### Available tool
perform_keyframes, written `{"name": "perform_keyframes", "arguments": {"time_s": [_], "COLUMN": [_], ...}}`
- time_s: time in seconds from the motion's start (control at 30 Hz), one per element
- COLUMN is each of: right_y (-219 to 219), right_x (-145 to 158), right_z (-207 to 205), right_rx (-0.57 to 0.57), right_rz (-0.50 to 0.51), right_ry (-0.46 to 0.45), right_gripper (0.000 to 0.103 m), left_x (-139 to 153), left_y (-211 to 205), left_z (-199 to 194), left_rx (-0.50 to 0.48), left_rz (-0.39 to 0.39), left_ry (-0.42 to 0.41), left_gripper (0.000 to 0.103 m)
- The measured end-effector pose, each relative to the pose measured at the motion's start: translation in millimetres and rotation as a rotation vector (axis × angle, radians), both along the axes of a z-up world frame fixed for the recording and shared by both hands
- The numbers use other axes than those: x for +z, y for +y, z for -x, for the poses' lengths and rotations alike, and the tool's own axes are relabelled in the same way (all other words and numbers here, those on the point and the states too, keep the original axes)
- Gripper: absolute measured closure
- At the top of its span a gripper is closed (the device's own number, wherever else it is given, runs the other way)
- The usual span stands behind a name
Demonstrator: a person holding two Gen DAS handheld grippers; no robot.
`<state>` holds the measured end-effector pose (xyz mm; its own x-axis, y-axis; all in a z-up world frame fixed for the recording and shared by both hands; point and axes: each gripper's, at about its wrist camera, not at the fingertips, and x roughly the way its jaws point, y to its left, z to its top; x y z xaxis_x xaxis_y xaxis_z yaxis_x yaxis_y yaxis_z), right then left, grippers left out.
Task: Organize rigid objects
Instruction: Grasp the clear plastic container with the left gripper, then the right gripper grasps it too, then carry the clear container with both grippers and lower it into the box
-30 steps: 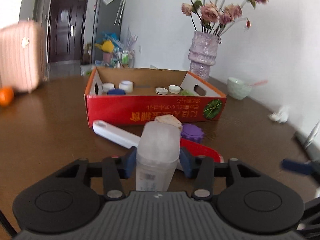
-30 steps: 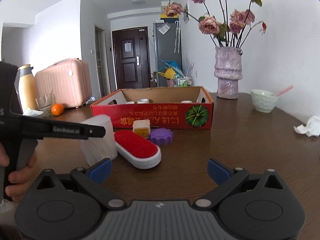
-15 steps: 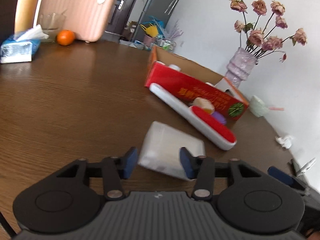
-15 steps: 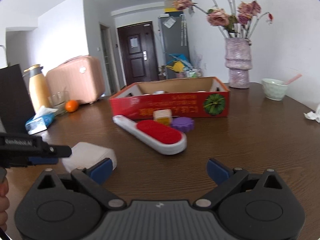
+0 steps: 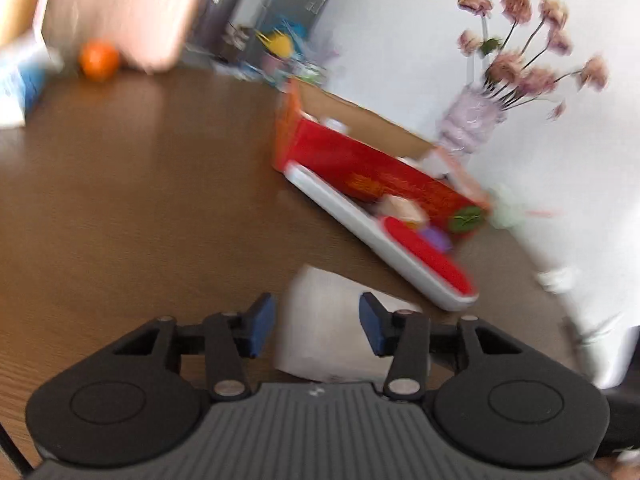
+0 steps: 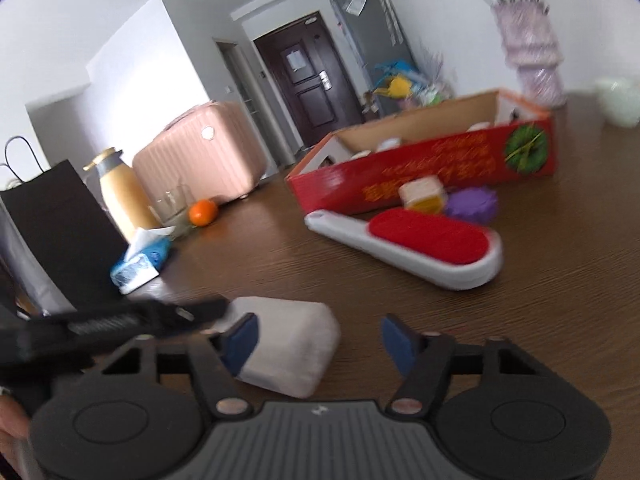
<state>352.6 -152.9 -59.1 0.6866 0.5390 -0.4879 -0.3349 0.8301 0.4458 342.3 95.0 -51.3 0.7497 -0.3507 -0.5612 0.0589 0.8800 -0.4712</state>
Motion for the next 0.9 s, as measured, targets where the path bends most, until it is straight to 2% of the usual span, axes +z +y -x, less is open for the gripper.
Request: {"name": "perform_keyframes", "arguments": {"time_s": [0.03,0.1,0.17,0.23,0.3,0.43,0.57,0.7,0.8,0.9], "right_y": [4.6,10.2,15.0,13.2,4.9,-22.6,-62.5,-81.7,-80.7,-81.4], "right_x": [-4.6,-9.0,-7.3,-4.0,0.3,10.5,11.2,8.8,9.2,6.0], "right_z": [-4.6,-4.7,0.6,6.7,16.2,49.9,83.8,94.7,96.7,92.9], "right_rx": [0.006,0.049,0.051,0.049,0.045,0.071,0.042,-0.023,-0.026,-0.029], "right_rz": [-0.006,-0.076,-0.049,-0.032,-0.014,0.058,0.041,0.021,0.043,0.019], "right_ry": [0.028,0.036,0.008,0.004,0.003,0.012,0.045,0.061,0.045,0.051], "right_gripper": [0.056,0.067,0.069,0.073,0.078,0.078,0.078,0.08,0.08,0.077], "left_x": [-3.7,-4.7,-4.4,-1.8,0.4,2.1,2.8,-1.8,-1.8,-4.8], "left_y": [0.8,-1.4,-0.3,-2.7,-12.2,-40.5,-69.7,-79.5,-81.5,-76.2], "left_z": [1.3,6.8,11.6,20.6,34.8,57.1,70.7,69.3,65.8,64.4], "left_rx": [0.0,0.01,0.027,0.023,0.002,-0.092,-0.168,-0.187,-0.193,-0.188], "left_rz": [0.031,0.01,0.045,0.067,0.066,0.07,0.056,0.081,0.068,0.094], "left_ry": [0.0,-0.026,0.002,0.015,0.013,0.034,0.051,0.075,0.072,0.082], "left_gripper": [0.058,0.059,0.063,0.072,0.072,0.072,0.073,0.066,0.064,0.063]}}
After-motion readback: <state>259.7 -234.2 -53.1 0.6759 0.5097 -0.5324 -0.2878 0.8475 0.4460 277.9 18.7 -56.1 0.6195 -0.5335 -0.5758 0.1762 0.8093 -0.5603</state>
